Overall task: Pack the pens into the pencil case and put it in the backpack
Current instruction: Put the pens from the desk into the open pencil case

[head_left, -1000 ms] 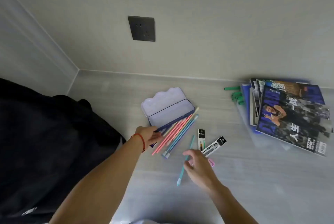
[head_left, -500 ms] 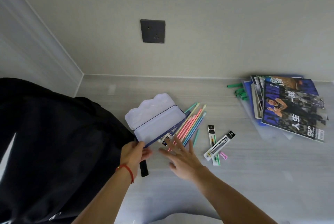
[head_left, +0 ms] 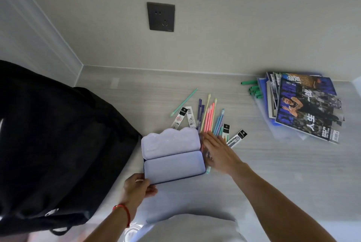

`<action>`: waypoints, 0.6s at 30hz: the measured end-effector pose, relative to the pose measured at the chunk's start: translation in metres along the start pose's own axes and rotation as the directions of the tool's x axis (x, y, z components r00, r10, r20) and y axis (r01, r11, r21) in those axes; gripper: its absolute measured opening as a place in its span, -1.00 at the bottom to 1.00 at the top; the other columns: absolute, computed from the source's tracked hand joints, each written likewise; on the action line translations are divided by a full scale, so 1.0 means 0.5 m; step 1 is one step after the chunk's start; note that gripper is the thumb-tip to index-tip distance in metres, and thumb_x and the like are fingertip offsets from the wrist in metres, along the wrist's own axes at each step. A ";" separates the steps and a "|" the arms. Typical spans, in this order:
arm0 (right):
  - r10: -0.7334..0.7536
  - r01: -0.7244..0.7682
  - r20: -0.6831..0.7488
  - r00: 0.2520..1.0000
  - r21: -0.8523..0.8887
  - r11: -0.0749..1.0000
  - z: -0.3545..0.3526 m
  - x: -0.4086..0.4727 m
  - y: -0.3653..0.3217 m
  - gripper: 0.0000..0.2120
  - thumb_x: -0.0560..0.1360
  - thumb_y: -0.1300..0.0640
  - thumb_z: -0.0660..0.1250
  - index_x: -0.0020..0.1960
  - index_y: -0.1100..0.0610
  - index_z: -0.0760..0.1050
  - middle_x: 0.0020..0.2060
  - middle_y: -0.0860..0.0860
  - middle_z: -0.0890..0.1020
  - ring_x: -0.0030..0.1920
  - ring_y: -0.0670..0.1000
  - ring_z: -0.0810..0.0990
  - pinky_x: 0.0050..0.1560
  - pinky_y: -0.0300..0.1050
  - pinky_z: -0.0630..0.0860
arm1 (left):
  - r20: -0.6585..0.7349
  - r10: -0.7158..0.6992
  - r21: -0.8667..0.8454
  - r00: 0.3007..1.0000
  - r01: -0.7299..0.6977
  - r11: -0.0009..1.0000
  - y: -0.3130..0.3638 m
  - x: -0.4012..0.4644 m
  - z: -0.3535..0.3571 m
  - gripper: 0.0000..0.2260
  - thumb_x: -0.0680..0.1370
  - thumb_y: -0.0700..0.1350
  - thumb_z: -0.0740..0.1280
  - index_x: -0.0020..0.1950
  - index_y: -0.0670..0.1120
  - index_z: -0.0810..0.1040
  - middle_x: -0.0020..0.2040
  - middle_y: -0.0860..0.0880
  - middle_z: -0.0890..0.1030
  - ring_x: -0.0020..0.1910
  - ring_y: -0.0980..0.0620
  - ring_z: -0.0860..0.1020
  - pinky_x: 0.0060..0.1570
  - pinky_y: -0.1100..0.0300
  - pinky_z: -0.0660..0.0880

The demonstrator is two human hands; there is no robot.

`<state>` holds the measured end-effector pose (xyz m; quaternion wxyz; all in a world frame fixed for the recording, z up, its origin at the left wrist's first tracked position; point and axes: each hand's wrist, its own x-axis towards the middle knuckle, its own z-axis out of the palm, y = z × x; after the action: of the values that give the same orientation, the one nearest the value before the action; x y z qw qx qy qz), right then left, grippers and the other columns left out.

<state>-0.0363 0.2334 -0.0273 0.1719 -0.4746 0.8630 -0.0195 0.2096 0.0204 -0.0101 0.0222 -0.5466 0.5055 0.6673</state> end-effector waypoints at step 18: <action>0.180 -0.086 -0.255 0.950 0.342 0.936 -0.006 -0.029 0.062 -0.60 0.52 0.29 0.36 0.35 0.26 0.47 0.40 0.19 0.48 0.44 0.20 0.43 0.40 0.10 0.44 | 0.100 0.269 0.590 0.958 -0.275 0.759 0.000 0.011 0.034 -0.89 0.51 -0.08 0.43 -0.18 -0.05 0.55 -0.38 -0.01 0.70 -0.40 0.05 0.67 -0.23 0.11 0.65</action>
<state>-0.0555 0.2619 -0.0266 0.1244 -0.3719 0.8938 -0.2178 0.1953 0.0296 -0.0160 0.0987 -0.4292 0.7634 0.4724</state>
